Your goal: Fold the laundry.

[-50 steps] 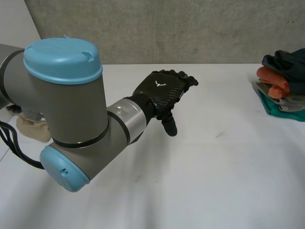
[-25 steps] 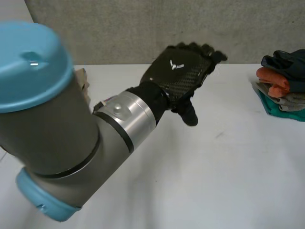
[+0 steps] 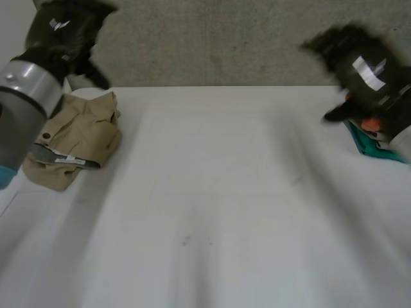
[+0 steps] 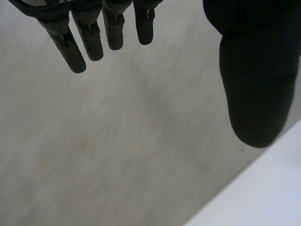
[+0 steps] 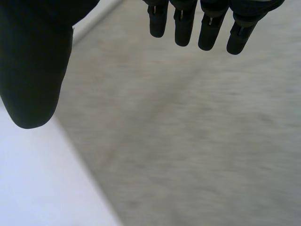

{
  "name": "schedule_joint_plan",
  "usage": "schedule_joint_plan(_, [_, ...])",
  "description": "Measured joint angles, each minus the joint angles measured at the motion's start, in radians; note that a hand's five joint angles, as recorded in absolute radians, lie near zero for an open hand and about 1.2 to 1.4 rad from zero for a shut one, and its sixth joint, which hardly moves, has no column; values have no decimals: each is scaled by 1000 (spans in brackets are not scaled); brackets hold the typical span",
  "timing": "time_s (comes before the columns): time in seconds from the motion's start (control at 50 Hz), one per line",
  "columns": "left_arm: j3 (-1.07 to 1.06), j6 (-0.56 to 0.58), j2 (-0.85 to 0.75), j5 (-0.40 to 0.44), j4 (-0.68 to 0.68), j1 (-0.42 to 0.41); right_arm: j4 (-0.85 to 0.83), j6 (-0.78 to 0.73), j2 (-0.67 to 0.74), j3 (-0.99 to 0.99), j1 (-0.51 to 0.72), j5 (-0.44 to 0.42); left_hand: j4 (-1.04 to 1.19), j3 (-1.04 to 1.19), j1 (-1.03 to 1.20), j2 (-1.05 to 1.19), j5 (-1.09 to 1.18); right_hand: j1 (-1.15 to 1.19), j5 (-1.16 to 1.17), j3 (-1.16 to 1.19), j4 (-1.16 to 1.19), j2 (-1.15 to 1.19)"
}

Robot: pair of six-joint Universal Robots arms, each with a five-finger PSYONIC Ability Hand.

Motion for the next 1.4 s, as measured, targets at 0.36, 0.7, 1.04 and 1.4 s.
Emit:
schedule_joint_plan(0.36, [325, 543, -735, 90, 31, 316, 248, -340, 159, 159, 88, 53, 2, 2, 6, 2, 0, 0, 0, 0, 0, 0])
schedule_joint_plan(0.7, [363, 398, -671, 4, 19, 201, 234, -327, 149, 171, 62, 103, 996, 977, 981, 989, 893, 0, 0, 0, 0, 0])
schedule_joint_plan(1.04, [154, -104, -229, -30, -30, -268, 237, -278, 78, 162, 32, 194, 996, 979, 981, 992, 918, 0, 0, 0, 0, 0])
schedule_joint_plan(1.4, [180, 283, -399, -144, -34, -169, 237, -276, 77, 166, 4, 184, 58, 56, 68, 61, 33, 0, 0, 0, 0, 0])
